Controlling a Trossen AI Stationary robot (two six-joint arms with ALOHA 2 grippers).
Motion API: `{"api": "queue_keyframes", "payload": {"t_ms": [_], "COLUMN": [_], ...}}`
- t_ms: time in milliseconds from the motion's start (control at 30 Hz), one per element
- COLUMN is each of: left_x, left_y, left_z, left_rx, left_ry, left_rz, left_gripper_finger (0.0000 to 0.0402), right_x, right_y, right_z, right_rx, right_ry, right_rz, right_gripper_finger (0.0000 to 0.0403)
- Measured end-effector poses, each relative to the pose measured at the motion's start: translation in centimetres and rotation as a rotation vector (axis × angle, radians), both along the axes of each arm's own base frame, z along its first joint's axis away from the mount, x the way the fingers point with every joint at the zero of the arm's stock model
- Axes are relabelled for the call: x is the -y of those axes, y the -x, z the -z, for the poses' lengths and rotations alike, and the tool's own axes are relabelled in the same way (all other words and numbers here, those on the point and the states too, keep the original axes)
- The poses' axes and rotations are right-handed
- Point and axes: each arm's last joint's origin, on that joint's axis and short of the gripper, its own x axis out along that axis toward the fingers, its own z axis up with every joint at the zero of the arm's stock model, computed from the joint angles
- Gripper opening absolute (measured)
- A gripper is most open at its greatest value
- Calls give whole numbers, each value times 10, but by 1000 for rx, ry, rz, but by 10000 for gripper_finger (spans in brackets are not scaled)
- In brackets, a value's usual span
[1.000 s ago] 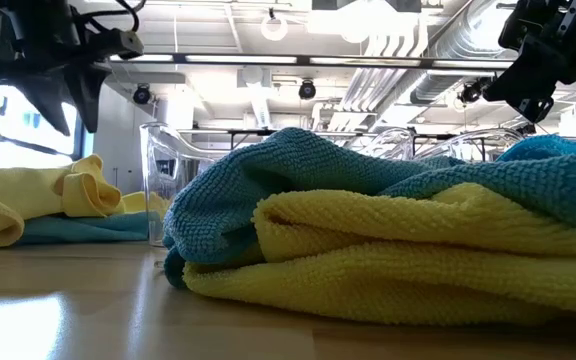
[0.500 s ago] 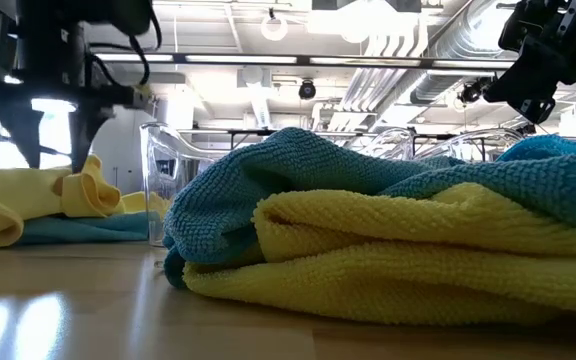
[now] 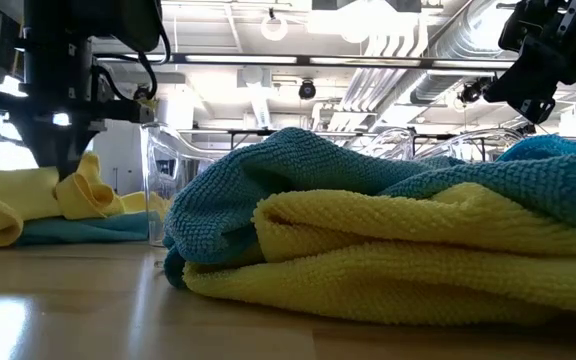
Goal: Sort microfiber towel by color & place in baskets
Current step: Put the yellow microfiber cloth into the left transparent bin
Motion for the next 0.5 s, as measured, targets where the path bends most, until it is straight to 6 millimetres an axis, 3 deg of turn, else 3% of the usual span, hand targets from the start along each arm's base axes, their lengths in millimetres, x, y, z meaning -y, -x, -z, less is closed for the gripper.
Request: {"api": "queue_keyframes", "payload": {"t_ms": [133, 233, 333, 500], "left_x": [1, 5, 9, 11], "left_y": [1, 1, 3, 9], "left_z": [-2, -14, -39, -97], "left_rx": [5, 46, 57, 12], "left_ry": [16, 16, -17, -89], "left_rz": [14, 29, 53, 97], "left_gripper_finger": [10, 3, 2, 1], "right_x": [0, 0, 0, 0], "right_y": [0, 0, 1, 2], "right_z": [0, 0, 1, 3], "right_rx": [0, -2, -14, -34], "right_ry": [0, 0, -3, -19], "right_rz": [0, 0, 3, 12], "right_gripper_finger": [0, 0, 0, 0]}}
